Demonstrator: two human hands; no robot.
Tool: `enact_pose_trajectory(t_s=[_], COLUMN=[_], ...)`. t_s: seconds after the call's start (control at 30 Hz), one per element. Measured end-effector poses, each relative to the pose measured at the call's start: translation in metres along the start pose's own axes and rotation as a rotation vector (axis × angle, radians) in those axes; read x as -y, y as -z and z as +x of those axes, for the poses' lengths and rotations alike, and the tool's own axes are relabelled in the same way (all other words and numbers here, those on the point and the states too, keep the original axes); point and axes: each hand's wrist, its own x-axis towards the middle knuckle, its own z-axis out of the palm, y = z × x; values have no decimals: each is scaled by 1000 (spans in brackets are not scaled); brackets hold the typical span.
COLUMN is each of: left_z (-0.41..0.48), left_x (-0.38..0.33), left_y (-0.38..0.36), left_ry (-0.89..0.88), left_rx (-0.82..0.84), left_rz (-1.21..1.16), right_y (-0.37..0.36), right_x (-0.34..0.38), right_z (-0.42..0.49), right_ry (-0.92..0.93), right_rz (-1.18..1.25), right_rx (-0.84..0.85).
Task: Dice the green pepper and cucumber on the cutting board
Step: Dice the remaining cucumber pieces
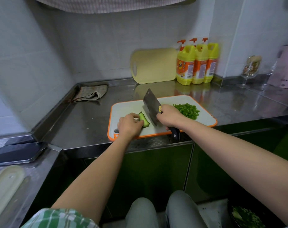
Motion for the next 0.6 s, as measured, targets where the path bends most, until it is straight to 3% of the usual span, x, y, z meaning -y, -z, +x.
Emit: enact_pose_trajectory(t_s=[0.6], left_z=[-6], left_x=[-11], left_y=[-11], left_ry=[81], left_rx=[-106], left_rz=[5], right_y=[-5], right_x=[23], right_z=[-16], right_ry=[-17], right_rz=[-182], right_rx=[76])
